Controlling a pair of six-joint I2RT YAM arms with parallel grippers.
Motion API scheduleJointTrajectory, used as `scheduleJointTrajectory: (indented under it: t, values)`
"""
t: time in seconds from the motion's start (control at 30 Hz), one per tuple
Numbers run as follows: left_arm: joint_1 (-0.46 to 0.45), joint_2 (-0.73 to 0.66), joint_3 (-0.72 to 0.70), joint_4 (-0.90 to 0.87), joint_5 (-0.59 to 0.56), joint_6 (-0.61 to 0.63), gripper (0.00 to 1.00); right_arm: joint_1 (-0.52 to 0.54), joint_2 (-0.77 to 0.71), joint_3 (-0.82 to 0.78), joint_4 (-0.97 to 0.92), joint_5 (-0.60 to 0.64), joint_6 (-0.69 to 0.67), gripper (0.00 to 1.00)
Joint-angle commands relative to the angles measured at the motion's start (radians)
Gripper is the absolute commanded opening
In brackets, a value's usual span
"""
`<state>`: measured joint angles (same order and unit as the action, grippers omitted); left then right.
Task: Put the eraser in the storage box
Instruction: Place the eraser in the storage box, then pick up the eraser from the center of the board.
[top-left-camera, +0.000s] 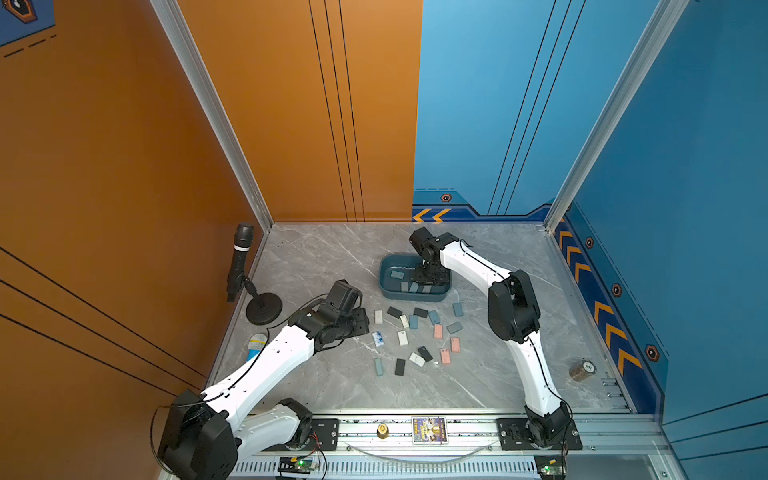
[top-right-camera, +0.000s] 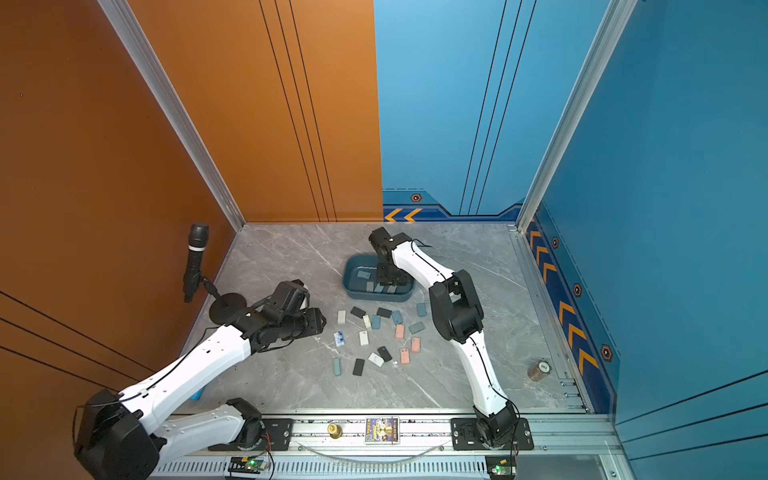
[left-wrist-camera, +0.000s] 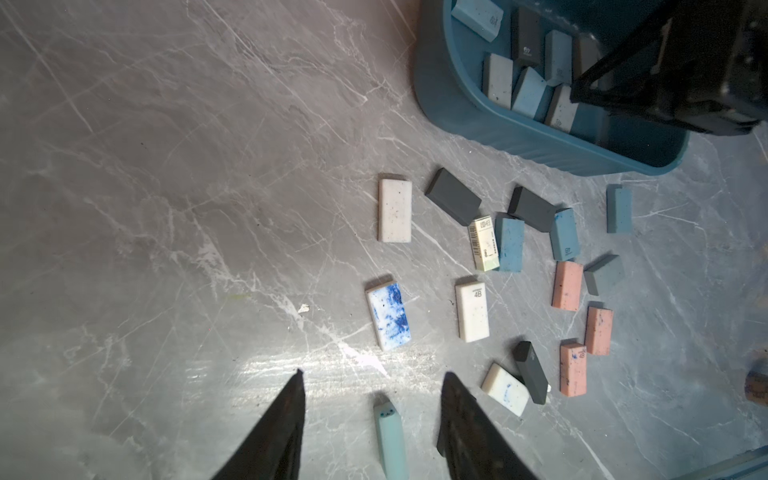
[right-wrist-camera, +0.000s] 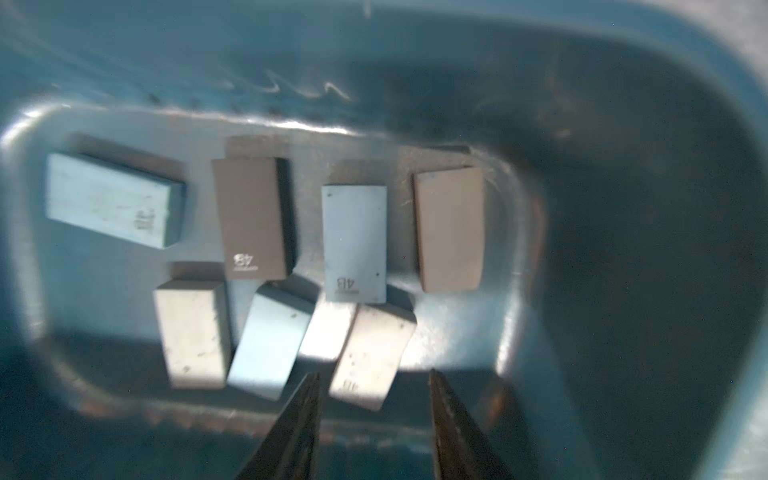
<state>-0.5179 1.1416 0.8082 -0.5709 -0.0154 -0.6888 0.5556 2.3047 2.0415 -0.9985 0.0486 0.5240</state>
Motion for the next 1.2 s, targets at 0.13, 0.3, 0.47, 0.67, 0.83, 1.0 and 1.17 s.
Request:
scheduleJointTrajectory:
  t: [0.13, 0.3, 0.47, 0.67, 0.83, 1.0, 1.17]
  values:
    - [0.001, 0.022, 0.031, -0.003, 0.015, 0.012, 0.54, 0.021, -0.136, 0.014, -0.049, 0.034, 0.006, 0.47]
    - [-0.007, 0.040, 0.035, -0.004, 0.025, 0.015, 0.54, 0.043, -0.217, -0.024, -0.049, 0.061, 0.007, 0.49]
    - [-0.016, 0.064, 0.047, -0.004, 0.038, 0.016, 0.54, 0.069, -0.321, -0.082, -0.048, 0.107, 0.014, 0.51]
    - [-0.048, 0.099, 0.056, -0.013, 0.043, -0.003, 0.54, 0.113, -0.459, -0.219, 0.001, 0.139, 0.054, 0.52]
    - [-0.079, 0.126, 0.071, -0.050, 0.026, -0.012, 0.55, 0.140, -0.585, -0.388, 0.072, 0.160, 0.091, 0.52]
    - [-0.111, 0.144, 0.075, -0.073, 0.019, -0.023, 0.55, 0.139, -0.701, -0.560, 0.126, 0.172, 0.138, 0.52]
    - [-0.154, 0.158, 0.074, -0.085, 0.013, -0.039, 0.55, 0.139, -0.796, -0.700, 0.165, 0.179, 0.184, 0.52]
